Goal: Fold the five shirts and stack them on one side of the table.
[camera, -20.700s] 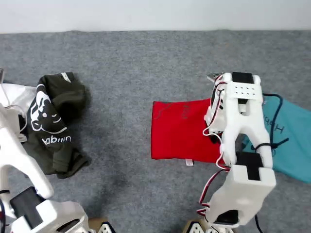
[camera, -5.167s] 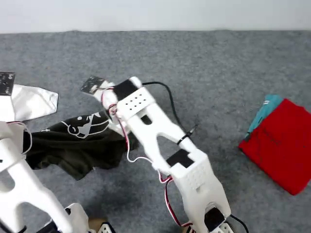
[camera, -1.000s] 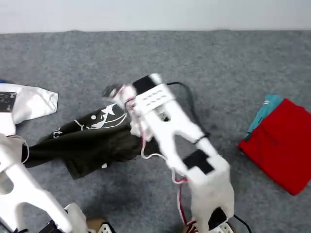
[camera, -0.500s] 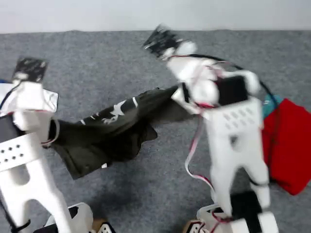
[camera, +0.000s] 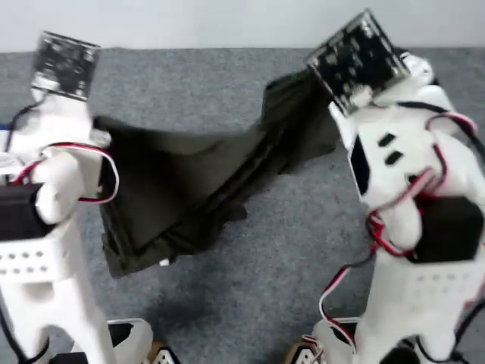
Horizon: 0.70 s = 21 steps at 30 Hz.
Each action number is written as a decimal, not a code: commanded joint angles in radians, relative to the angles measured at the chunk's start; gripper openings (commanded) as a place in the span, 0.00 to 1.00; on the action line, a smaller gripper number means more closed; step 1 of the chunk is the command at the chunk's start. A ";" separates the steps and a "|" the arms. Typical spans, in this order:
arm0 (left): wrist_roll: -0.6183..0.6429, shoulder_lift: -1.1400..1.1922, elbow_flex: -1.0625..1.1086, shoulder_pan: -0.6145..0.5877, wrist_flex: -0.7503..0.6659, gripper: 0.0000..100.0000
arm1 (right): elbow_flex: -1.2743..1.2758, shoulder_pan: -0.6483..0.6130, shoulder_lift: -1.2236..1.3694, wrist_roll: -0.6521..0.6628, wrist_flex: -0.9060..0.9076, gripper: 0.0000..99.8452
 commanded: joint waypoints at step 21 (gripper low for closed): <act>0.021 -0.031 -0.553 0.006 -0.018 0.00 | -0.054 0.298 -0.407 0.137 -0.133 0.01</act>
